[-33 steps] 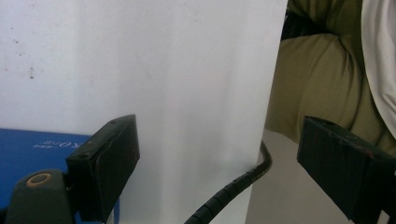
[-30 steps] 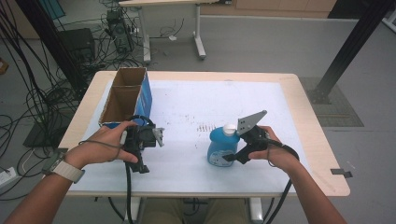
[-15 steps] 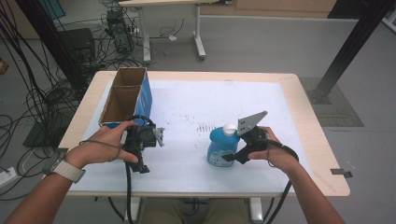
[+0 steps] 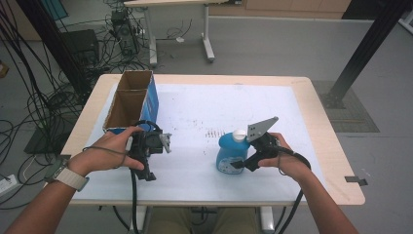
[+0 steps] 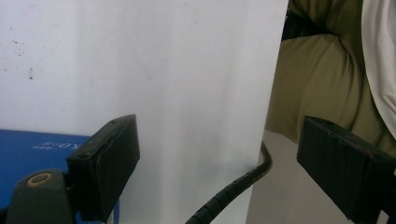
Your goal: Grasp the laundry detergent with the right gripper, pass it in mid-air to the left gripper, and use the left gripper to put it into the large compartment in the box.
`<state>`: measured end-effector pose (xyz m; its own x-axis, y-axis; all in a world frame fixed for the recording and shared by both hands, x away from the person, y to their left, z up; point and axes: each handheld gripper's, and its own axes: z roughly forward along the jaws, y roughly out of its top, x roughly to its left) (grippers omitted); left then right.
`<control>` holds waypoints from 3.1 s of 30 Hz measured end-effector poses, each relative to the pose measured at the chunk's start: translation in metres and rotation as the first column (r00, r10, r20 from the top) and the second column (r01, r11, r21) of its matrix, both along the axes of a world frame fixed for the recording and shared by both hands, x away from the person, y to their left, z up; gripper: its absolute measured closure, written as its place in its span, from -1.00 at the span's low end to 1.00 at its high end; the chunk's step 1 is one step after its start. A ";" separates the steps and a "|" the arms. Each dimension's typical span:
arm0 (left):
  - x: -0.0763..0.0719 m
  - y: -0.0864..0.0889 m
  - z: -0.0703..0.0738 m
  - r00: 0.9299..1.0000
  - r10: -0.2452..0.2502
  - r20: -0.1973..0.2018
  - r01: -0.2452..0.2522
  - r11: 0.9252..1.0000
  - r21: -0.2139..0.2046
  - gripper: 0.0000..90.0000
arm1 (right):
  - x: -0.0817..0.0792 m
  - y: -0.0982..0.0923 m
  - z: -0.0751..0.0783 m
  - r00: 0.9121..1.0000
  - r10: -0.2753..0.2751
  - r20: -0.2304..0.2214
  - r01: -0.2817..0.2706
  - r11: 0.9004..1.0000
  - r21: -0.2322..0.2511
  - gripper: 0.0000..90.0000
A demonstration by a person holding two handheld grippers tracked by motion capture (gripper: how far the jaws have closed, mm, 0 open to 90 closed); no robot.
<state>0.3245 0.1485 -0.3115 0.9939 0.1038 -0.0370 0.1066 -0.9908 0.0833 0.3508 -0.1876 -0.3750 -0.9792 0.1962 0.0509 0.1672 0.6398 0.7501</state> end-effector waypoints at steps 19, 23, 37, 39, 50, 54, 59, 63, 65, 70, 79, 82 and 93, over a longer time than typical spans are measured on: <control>0.000 0.000 -0.001 1.000 0.001 0.001 -0.001 1.000 0.002 -0.69 | 0.000 0.000 -0.005 1.000 -0.003 0.001 0.003 1.000 0.026 -0.31; 0.000 -0.001 -0.001 1.000 0.001 0.001 -0.001 1.000 0.001 -0.69 | 0.000 0.000 -0.005 1.000 -0.002 0.006 0.002 1.000 0.030 -0.28; 0.000 0.000 -0.001 1.000 0.005 -0.001 -0.005 1.000 0.000 -0.69 | 0.001 0.000 -0.009 1.000 -0.008 0.004 0.008 0.999 0.051 -0.23; 0.000 0.000 -0.001 1.000 0.005 -0.001 -0.005 1.000 -0.001 -0.69 | 0.001 0.001 -0.010 1.000 -0.009 0.005 0.009 0.999 0.051 -0.23; 0.001 0.000 -0.001 1.000 0.003 -0.002 -0.003 1.000 0.001 -0.69 | 0.001 0.000 -0.012 1.000 -0.015 0.002 0.015 0.998 0.062 -0.21; 0.001 0.000 -0.001 1.000 0.003 -0.001 -0.003 1.000 0.001 -0.69 | 0.001 0.000 -0.012 1.000 -0.016 0.002 0.016 0.998 0.067 -0.21; 0.001 -0.001 -0.001 1.000 0.003 -0.002 -0.003 1.000 0.001 -0.69 | 0.001 0.001 -0.013 1.000 -0.015 0.000 0.015 0.997 0.069 -0.21; 0.001 0.000 -0.001 1.000 0.004 -0.002 -0.004 1.000 0.001 -0.69 | 0.002 0.002 -0.014 1.000 -0.016 -0.001 0.016 0.997 0.074 -0.20; 0.001 0.000 -0.001 1.000 0.003 -0.002 -0.003 1.000 0.000 -0.69 | 0.002 0.002 -0.014 1.000 -0.015 0.000 0.015 0.997 0.078 -0.18; 0.000 0.000 -0.001 1.000 0.005 -0.001 -0.005 1.000 -0.002 -0.69 | 0.002 0.002 -0.015 1.000 -0.015 -0.001 0.015 0.996 0.084 -0.17; 0.000 0.000 -0.001 1.000 0.005 0.000 -0.005 1.000 -0.002 -0.69 | 0.002 0.001 -0.017 1.000 -0.022 -0.003 0.022 0.994 0.104 -0.12; 0.001 0.000 -0.001 1.000 0.004 -0.001 -0.004 1.000 -0.002 -0.69 | 0.002 0.001 -0.018 1.000 -0.025 -0.004 0.025 0.994 0.109 -0.11; 0.000 -0.001 -0.002 1.000 0.008 -0.001 -0.008 1.000 -0.008 -0.69 | 0.002 0.001 -0.018 1.000 -0.017 0.011 0.016 0.994 0.107 -0.09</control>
<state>0.3250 0.1477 -0.3135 0.9930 0.1114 -0.0393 0.1146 -0.9892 0.0912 0.3529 -0.1863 -0.3932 -0.9765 0.2067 0.0607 0.1678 0.5533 0.8159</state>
